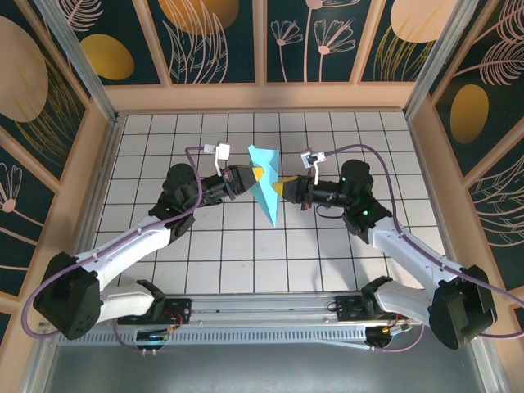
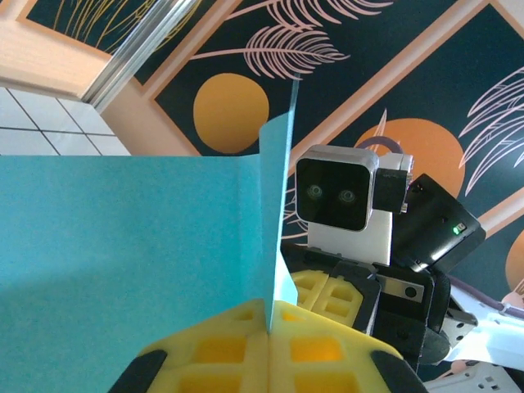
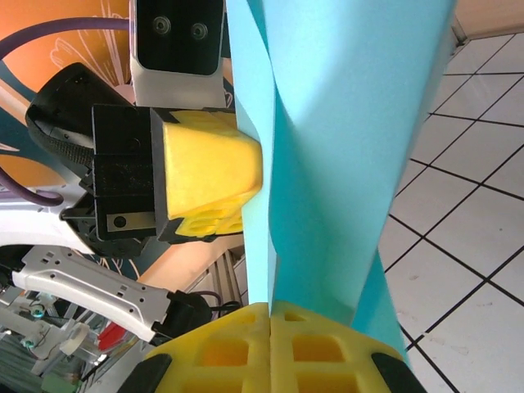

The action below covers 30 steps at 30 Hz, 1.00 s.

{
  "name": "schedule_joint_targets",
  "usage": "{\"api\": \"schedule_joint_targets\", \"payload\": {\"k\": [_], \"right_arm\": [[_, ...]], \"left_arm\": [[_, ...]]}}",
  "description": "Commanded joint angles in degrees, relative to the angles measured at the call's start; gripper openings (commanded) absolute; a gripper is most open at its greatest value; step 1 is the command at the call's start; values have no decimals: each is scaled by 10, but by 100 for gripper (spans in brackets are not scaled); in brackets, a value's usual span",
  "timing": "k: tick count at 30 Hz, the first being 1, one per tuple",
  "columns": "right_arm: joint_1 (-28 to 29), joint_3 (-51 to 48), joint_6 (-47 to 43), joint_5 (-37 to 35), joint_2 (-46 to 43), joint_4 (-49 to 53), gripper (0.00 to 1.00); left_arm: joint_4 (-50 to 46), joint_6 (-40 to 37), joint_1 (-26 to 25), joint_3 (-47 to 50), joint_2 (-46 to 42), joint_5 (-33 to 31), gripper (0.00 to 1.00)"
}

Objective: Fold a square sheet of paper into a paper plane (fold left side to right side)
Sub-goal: Turn over the paper at the center of the table.

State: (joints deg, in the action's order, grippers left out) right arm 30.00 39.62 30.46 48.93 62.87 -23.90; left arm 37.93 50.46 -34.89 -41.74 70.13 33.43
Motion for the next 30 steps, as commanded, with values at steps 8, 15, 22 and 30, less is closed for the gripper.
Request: {"api": "schedule_joint_targets", "payload": {"k": [8, 15, 22, 30], "right_arm": [[-16, 3, -61, -90, -78, 121, 52], [-14, -31, -58, -83, -83, 136, 70], [5, -50, -29, -37, -59, 76, 74], [32, -25, -5, -13, -10, 23, 65]], "left_arm": [[23, 1, -5, -11, -9, -20, 0], [27, 4, -5, -10, -7, -20, 0], [28, 6, -7, -13, -1, -20, 0], [29, 8, -8, -12, -1, -21, 0]]}}
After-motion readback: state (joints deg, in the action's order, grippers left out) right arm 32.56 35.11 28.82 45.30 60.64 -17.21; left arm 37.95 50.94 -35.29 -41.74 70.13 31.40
